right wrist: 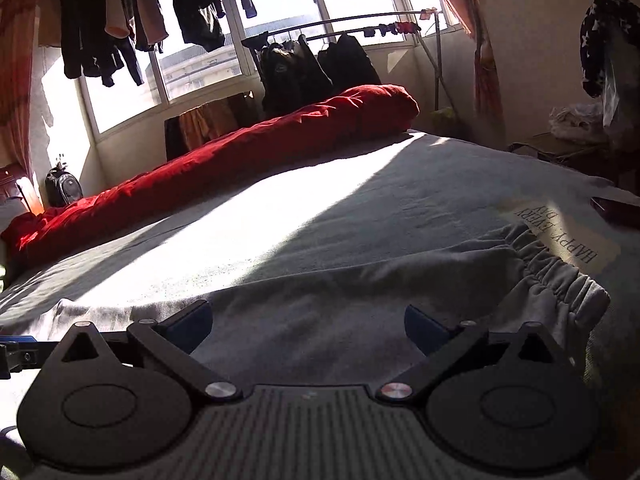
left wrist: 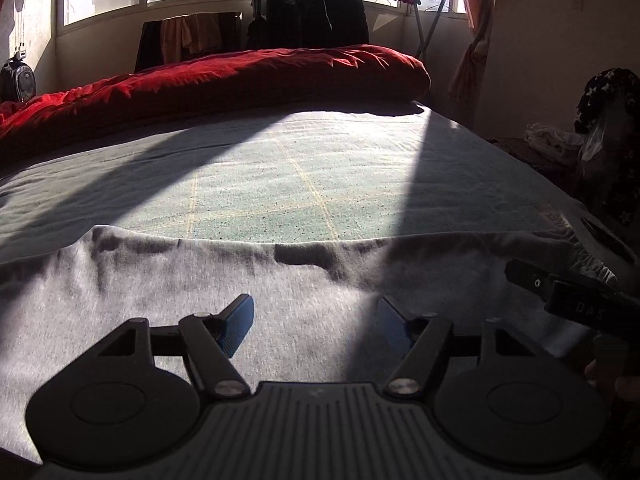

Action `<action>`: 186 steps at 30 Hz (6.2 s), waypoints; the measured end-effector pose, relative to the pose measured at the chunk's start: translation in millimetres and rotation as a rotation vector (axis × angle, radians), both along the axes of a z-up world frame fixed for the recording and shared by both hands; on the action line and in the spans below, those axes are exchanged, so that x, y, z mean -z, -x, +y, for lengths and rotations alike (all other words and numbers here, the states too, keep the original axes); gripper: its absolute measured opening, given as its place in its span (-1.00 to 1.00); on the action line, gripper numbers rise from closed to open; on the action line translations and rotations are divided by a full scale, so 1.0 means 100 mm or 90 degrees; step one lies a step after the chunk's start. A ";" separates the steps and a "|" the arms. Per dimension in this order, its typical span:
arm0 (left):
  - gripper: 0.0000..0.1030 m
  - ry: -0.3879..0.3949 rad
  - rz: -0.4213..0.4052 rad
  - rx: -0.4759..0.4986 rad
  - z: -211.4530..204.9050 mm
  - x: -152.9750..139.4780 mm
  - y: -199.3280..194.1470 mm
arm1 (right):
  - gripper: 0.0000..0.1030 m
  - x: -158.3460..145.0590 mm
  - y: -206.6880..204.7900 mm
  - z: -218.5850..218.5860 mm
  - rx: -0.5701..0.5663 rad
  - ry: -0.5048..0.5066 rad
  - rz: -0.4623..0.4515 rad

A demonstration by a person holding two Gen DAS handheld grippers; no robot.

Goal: Fold clothes

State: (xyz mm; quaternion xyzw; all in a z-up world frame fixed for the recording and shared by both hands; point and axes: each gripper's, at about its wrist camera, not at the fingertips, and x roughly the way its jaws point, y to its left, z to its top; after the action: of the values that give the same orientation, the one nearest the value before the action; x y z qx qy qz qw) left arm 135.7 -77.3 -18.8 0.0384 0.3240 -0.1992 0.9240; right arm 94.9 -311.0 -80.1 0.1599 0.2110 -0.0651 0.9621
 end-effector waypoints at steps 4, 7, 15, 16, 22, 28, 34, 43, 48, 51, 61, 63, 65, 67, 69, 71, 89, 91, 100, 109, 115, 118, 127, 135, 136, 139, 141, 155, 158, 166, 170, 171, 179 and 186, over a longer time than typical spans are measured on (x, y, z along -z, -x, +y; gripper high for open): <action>0.32 0.019 0.013 0.095 -0.42 -0.32 -0.30 | 1.00 0.03 0.13 -0.10 0.021 -0.020 -0.044; 0.05 0.017 0.038 0.171 -0.84 -0.40 -0.56 | 1.00 0.06 0.19 -0.30 0.054 -0.039 -0.047; -0.31 -0.040 0.073 0.447 -2.29 -0.22 -0.92 | 1.00 0.27 0.28 -0.57 -0.041 -0.112 -0.142; -0.31 -0.047 0.084 0.481 -2.45 -0.18 -0.95 | 1.00 0.29 0.29 -0.58 -0.067 -0.117 -0.155; -0.31 -0.112 0.141 0.616 -3.23 0.14 -1.10 | 1.00 0.30 0.24 -0.86 -0.171 -0.184 -0.159; -0.31 -0.131 0.177 0.717 -3.47 0.41 -1.11 | 1.00 0.33 0.34 -1.15 -0.164 -0.229 -0.176; -0.44 -0.114 0.185 0.739 -3.46 0.48 -1.11 | 1.00 0.36 0.36 -1.17 -0.152 -0.238 -0.181; -0.90 -0.109 0.090 0.740 -3.28 0.29 -0.97 | 1.00 0.37 0.47 -1.22 -0.131 -0.234 -0.209; -0.90 -0.108 0.063 0.712 -3.27 0.23 -1.01 | 1.00 0.38 0.47 -1.21 -0.134 -0.240 -0.212; -0.89 -0.124 0.079 0.708 -3.35 0.35 -1.04 | 1.00 0.36 0.47 -1.17 -0.139 -0.222 -0.208; -0.64 -0.139 0.074 0.649 -3.27 0.27 -1.01 | 1.00 0.39 0.45 -1.16 -0.140 -0.226 -0.193; -0.59 -0.142 0.069 0.642 -3.16 0.23 -0.97 | 1.00 0.40 0.43 -1.15 -0.118 -0.217 -0.174; -0.57 -0.139 0.077 0.631 -3.02 0.21 -0.94 | 1.00 0.40 0.42 -1.13 -0.083 -0.189 -0.143; -0.57 -0.120 0.107 0.615 -2.84 0.23 -0.94 | 1.00 0.38 0.42 -1.11 -0.049 -0.155 -0.114; -0.56 -0.093 0.140 0.604 -2.71 0.28 -0.95 | 1.00 0.37 0.44 -1.10 -0.040 -0.149 -0.113; -0.56 -0.062 0.177 0.585 -2.60 0.38 -1.00 | 1.00 0.36 0.47 -1.10 -0.041 -0.158 -0.120; -0.38 0.074 0.315 0.536 -2.35 0.58 -1.15 | 1.00 0.36 0.42 -1.07 -0.043 -0.146 -0.097; -0.39 0.047 0.303 0.500 -2.37 0.69 -1.18 | 1.00 0.33 0.45 -1.05 -0.045 -0.131 -0.117; -0.64 0.029 0.226 0.442 -2.48 0.57 -1.29 | 1.00 0.35 0.39 -1.06 -0.045 -0.136 -0.105; -0.28 0.016 0.247 0.419 -1.87 0.61 -1.12 | 1.00 0.38 0.36 -1.04 -0.053 -0.139 -0.099; -0.30 0.033 0.187 0.343 -1.88 0.50 -1.27 | 1.00 0.39 0.31 -0.96 -0.056 -0.115 -0.083; -0.23 0.004 0.156 0.363 -1.90 0.40 -1.08 | 1.00 0.40 0.30 -0.91 -0.054 -0.092 -0.074; 0.00 -0.062 0.115 0.251 -1.33 0.24 -0.48 | 1.00 0.11 0.12 -0.66 -0.160 -0.061 -0.008; 0.27 -0.100 0.092 0.142 -0.83 0.42 -0.24 | 1.00 0.12 -0.03 -1.04 -0.114 -0.098 0.098; 0.27 -0.099 0.093 0.134 -0.79 0.45 -0.23 | 1.00 0.08 -0.03 -1.10 -0.114 -0.115 0.100; 0.26 -0.094 0.093 0.113 -0.68 0.53 -0.20 | 1.00 -0.06 0.02 -1.18 -0.133 -0.156 0.099; 0.27 -0.072 0.075 0.123 -0.64 0.47 -0.11 | 1.00 -0.09 0.02 -1.18 -0.160 -0.203 0.104; 0.42 -0.030 0.093 0.108 -0.41 0.65 0.14 | 1.00 0.00 0.11 -1.12 -0.135 -0.260 0.192; 0.44 -0.027 0.089 0.106 -0.41 0.62 0.16 | 1.00 -0.13 0.11 -1.11 -0.121 -0.254 0.180; 0.51 -0.023 0.085 0.095 -0.37 0.67 0.21 | 1.00 -0.02 -0.20 -0.79 -0.118 -0.187 0.256; 0.60 -0.026 0.080 0.096 -0.35 0.70 0.23 | 1.00 0.05 0.01 -0.94 -0.111 -0.202 0.235; 0.61 -0.028 0.079 0.097 -0.36 0.70 0.23 | 1.00 0.04 0.05 -0.98 -0.104 -0.212 0.234; 0.63 -0.040 0.039 0.092 -0.33 0.54 0.29 | 1.00 -0.26 -0.14 -0.68 -0.110 -0.092 0.219; 0.63 -0.069 0.057 0.035 -0.06 0.63 0.20 | 1.00 0.08 -0.37 -0.12 -0.135 0.101 0.276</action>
State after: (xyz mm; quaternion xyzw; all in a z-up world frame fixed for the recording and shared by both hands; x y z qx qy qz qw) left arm 115.4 -83.3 -82.3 0.0883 0.3745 -0.2080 0.8993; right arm 131.8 -323.5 -88.3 0.0428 0.4219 -0.0128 0.9055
